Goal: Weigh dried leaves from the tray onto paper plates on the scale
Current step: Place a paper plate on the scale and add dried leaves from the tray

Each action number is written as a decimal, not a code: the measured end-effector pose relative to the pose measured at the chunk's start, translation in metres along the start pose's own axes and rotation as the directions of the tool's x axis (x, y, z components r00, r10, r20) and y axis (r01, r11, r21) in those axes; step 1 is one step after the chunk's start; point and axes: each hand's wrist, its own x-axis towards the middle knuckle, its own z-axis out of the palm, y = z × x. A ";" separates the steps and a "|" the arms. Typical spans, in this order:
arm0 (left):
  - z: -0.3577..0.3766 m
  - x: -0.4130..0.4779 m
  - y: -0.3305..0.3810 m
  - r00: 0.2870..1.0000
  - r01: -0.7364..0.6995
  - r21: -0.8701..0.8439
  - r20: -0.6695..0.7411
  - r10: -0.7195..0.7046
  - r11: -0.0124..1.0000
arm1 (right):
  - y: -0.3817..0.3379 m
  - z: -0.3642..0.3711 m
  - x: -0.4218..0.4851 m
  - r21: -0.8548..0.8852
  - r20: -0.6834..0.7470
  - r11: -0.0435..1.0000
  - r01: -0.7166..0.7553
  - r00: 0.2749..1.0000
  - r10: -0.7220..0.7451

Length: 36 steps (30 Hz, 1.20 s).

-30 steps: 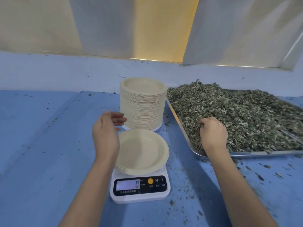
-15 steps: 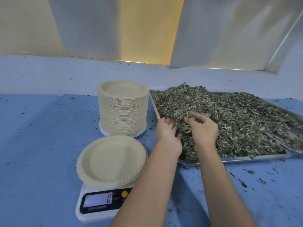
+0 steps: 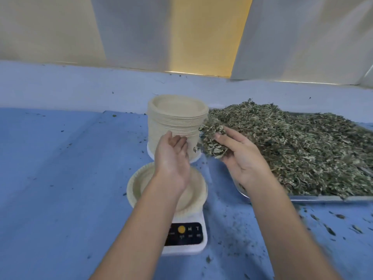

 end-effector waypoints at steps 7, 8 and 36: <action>-0.042 -0.010 0.043 0.931 -0.296 0.254 -0.141 0.338 0.921 | 0.033 0.030 -0.016 -0.633 0.231 0.740 0.228 0.968 -0.100; -0.046 -0.010 0.046 0.912 -0.326 0.299 -0.149 0.382 0.897 | 0.037 0.032 -0.018 -0.686 0.263 0.683 0.252 0.960 -0.090; -0.061 -0.003 0.045 0.947 -0.313 0.288 0.028 0.319 0.905 | 0.035 0.013 -0.002 -0.763 0.176 0.571 0.303 0.947 -0.268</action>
